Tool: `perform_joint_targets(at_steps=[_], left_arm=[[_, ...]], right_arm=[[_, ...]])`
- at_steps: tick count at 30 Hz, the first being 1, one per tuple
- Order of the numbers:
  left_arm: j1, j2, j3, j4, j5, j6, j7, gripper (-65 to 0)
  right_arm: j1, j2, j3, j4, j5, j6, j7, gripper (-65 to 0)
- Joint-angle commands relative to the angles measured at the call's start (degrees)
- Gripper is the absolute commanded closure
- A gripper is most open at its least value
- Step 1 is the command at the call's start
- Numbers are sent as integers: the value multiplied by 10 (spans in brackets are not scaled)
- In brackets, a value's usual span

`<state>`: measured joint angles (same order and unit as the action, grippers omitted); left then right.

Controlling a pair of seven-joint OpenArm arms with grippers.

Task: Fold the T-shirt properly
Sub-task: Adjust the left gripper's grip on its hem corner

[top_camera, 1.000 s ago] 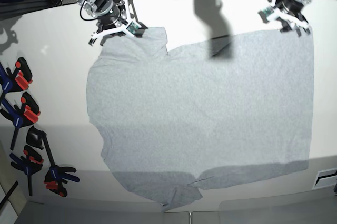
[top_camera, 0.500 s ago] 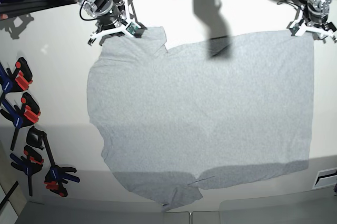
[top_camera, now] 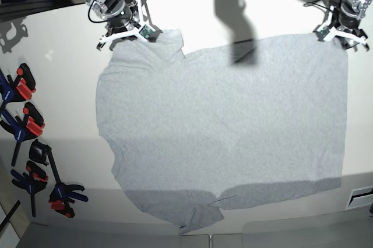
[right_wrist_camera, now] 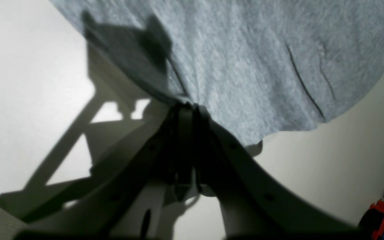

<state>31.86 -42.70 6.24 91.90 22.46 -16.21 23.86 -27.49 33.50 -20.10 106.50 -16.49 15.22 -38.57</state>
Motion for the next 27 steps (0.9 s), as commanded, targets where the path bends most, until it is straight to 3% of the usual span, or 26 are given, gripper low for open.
perform_joint_targets(at_steps=[1, 5, 12, 16, 19, 22, 27], left_arm=[[15, 9, 14, -7, -54, -78, -14, -290], [15, 9, 14, -7, -54, -78, 14, -290], [20, 9, 14, -7, -54, -78, 130, -290], [53, 8, 14, -7, -54, -79, 136, -290], [81, 7, 14, -7, -54, -79, 93, -290], [98, 8, 14, -7, -53, -79, 7, -290], [90, 8, 14, -7, 18, -79, -121, -290]], right_arm=[[-6, 7, 1, -3, 2, 6, -29, 0], [-6, 8, 1, -3, 2, 6, -31, 0], [-7, 7, 1, -3, 2, 6, -33, 0], [-6, 8, 1, -3, 2, 6, -35, 0], [-6, 8, 1, -3, 2, 6, -35, 0], [-6, 8, 1, -3, 2, 6, -34, 0], [-6, 8, 1, -3, 2, 6, -33, 0]])
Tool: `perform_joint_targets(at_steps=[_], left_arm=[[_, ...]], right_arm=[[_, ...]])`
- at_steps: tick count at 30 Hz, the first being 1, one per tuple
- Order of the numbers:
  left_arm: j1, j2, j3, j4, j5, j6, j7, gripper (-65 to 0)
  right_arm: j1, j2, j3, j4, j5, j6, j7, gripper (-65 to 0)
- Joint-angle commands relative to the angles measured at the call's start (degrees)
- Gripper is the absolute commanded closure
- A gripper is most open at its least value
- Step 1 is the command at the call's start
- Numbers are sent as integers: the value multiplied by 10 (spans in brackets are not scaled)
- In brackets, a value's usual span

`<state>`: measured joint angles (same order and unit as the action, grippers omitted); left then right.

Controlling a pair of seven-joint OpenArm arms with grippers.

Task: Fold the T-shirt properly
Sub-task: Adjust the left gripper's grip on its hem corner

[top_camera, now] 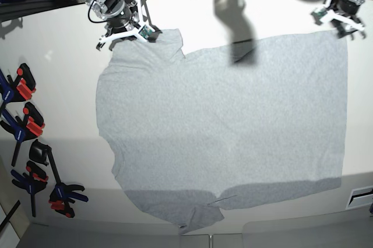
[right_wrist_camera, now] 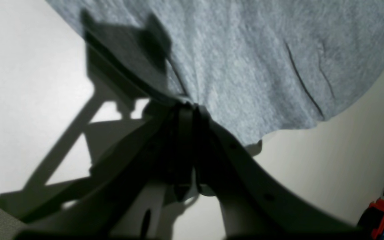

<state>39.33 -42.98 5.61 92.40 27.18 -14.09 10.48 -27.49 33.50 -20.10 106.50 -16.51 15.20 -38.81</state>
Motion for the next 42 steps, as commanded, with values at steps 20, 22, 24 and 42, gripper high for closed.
perform_joint_targets(at_steps=[20, 22, 24, 42], left_arm=[[-30, -52, 20, -56, -17, -101, 108, -290], [-30, -54, 20, -58, -17, -101, 107, -290], [-30, -53, 20, -58, -18, -101, 94, -290], [-30, -53, 21, -35, -17, -101, -2, -290]], right_arm=[[-6, 8, 1, -3, 2, 6, -32, 0], [-6, 8, 1, -3, 2, 6, -32, 0], [-6, 8, 1, -3, 2, 6, -32, 0], [-6, 8, 2, -3, 2, 6, -32, 0]])
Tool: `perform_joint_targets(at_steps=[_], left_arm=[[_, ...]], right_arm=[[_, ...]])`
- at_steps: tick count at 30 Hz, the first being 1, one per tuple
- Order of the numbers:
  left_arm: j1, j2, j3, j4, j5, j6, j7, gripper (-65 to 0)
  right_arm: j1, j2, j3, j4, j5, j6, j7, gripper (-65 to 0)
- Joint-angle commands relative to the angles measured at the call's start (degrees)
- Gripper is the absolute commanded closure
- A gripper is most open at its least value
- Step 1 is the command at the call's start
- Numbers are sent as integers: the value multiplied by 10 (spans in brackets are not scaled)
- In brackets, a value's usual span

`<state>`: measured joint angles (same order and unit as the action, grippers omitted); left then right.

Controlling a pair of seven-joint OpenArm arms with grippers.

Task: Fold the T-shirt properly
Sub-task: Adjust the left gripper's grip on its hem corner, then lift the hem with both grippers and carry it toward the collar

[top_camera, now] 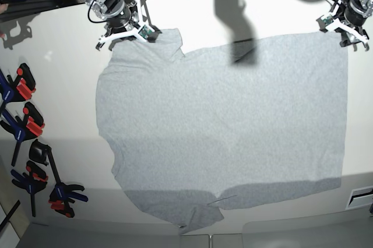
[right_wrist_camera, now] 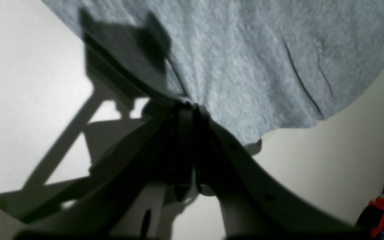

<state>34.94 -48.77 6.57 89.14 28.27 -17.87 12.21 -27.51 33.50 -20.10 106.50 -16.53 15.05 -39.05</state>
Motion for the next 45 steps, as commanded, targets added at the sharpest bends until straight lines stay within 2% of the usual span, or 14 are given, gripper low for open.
perform_joint_targets(at_steps=[1, 3, 6, 7, 18, 23, 27, 32, 37, 41, 45], left_arm=[[14, 5, 11, -3, -28, -64, -18, -278], [14, 5, 11, -3, -28, -64, -18, -196], [14, 5, 11, -3, -28, -63, -19, -23], [14, 5, 11, -3, -28, -63, -19, 0], [10, 5, 11, -3, -28, -62, -18, 0], [9, 5, 10, -3, -28, -62, -18, 0], [9, 5, 10, -3, -28, -61, -15, 0], [9, 5, 10, -2, -28, -57, 20, 0], [9, 5, 10, 7, -28, -7, 65, 0], [9, 5, 10, 27, -28, 28, 66, 0], [9, 4, 10, 49, -28, 74, 67, 0]], right_arm=[[-6, 8, 1, -3, 2, 8, -30, 0], [-6, 8, 2, -3, 2, 8, -30, 0], [-6, 8, 1, -3, 2, 8, -30, 0], [-6, 8, 2, -3, 2, 8, -30, 0], [-6, 8, 2, 6, 1, 4, -37, 0], [-6, 8, 2, 39, -19, 3, -37, 0], [-6, 8, 2, 67, -33, -16, -37, 0], [-6, 8, 2, 94, -33, -20, -37, 0], [5, 8, 2, 102, -33, -23, -37, 0], [22, 8, 2, 102, -33, -42, -37, 0], [52, 8, 2, 102, -33, -44, -36, 0]])
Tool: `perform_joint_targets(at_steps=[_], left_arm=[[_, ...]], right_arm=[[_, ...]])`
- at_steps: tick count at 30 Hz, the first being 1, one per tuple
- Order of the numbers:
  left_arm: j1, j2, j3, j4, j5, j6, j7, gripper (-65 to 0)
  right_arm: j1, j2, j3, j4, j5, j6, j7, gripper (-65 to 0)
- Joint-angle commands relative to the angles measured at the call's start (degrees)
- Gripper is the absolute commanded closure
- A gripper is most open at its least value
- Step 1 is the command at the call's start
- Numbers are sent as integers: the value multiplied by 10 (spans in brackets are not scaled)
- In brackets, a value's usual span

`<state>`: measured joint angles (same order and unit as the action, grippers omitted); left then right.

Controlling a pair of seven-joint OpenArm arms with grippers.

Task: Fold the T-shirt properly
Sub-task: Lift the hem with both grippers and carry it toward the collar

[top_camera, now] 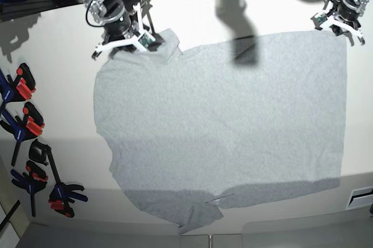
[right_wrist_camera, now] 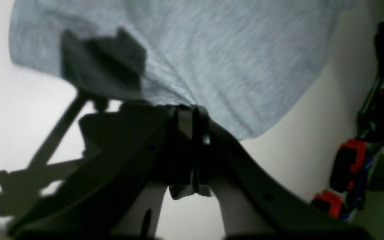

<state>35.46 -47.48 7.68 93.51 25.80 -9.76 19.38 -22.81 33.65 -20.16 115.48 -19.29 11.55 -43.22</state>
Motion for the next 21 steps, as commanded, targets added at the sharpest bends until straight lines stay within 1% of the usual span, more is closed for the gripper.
perform_joint_targets(at_steps=[1, 3, 5, 8, 10, 14, 16, 19, 21], left_arm=[[4, -9, -1, 10, -3, 9, -5, 0], [4, -8, -1, 18, -3, 37, -5, 0], [4, -8, -1, 22, -3, 58, -5, 0], [4, -8, -1, 22, -2, 88, -1, 0], [1, -8, -1, 22, 8, 106, 14, 0], [-19, -8, -1, 22, 44, 113, 71, 0], [-32, -8, -1, 22, 43, 113, 73, 0], [-50, -8, -1, 22, 42, 113, 58, 0], [-61, -8, -1, 22, 42, 113, 54, 0]], right_arm=[[15, 6, 3, 12, -5, -10, 5, 0], [35, 6, 3, 12, -5, -14, 5, 0], [54, 6, 3, 12, -5, -22, 6, 0], [82, 6, 3, 12, -1, -44, 7, 0], [97, 6, 3, 12, 0, -53, 7, 0], [116, 1, 3, 12, 4, -61, 9, 0], [117, 2, 3, 12, 24, -63, 18, 0], [117, 2, 3, 12, 66, -63, 23, 0], [117, 2, 3, 12, 70, -63, 23, 0]])
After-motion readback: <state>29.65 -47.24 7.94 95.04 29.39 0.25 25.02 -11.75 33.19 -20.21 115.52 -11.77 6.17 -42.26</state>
